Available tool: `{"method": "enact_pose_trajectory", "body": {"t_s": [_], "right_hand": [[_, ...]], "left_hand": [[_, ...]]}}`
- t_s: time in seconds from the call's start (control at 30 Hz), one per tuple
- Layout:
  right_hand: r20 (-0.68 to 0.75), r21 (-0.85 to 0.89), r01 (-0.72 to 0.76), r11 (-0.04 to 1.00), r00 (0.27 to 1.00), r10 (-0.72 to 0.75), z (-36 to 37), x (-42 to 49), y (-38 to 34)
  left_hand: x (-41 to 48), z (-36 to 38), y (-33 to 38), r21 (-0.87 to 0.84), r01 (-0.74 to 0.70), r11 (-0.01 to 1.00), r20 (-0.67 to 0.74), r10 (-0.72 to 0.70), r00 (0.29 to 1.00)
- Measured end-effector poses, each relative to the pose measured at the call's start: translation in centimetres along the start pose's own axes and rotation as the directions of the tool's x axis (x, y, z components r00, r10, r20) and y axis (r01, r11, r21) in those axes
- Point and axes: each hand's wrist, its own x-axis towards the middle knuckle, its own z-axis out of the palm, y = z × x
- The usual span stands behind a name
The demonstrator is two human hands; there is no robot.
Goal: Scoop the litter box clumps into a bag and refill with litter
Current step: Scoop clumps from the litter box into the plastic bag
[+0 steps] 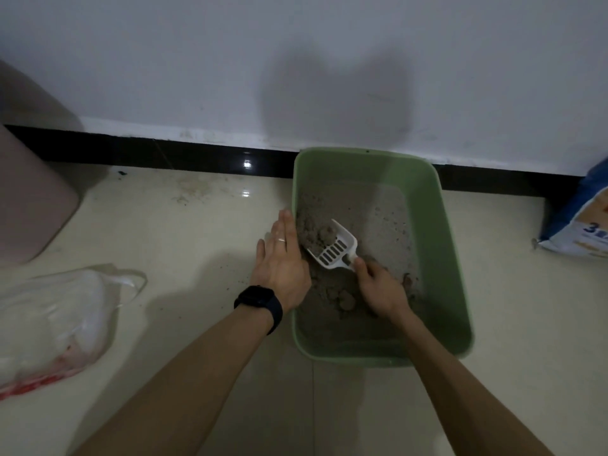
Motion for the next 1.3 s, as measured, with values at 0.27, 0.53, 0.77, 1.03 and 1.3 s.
{"method": "enact_pose_trajectory", "body": {"t_s": [0.27,0.53,0.77,1.03,1.3], "right_hand": [[-0.093,0.326,-0.036,0.945,0.993,0.070,0.0,-3.6,-0.6],[-0.255,0.279,0.078,0.957,0.967,-0.004,-1.6,-6.6,0.1],[-0.325,0.283,0.122,0.951,0.945,-0.024,-1.2,-7.8,-0.2],[-0.303,0.356,0.096,0.929,0.953,0.017,-1.1,-8.5,0.3],[-0.314,0.410,0.100,0.907,0.949,0.037,-1.6,-9.0,0.0]], "left_hand": [[-0.1,-1.4,0.3,0.064,0.029,0.998,0.128,-0.037,0.991],[0.1,-3.3,0.1,0.253,-0.013,0.967,0.213,-0.043,0.976],[-0.2,-3.5,0.5,0.212,0.005,0.977,0.222,-0.054,0.974],[-0.4,-3.5,0.5,0.189,0.010,0.982,0.203,-0.049,0.978],[-0.7,-3.5,0.3,0.160,0.004,0.987,0.196,-0.036,0.980]]}}
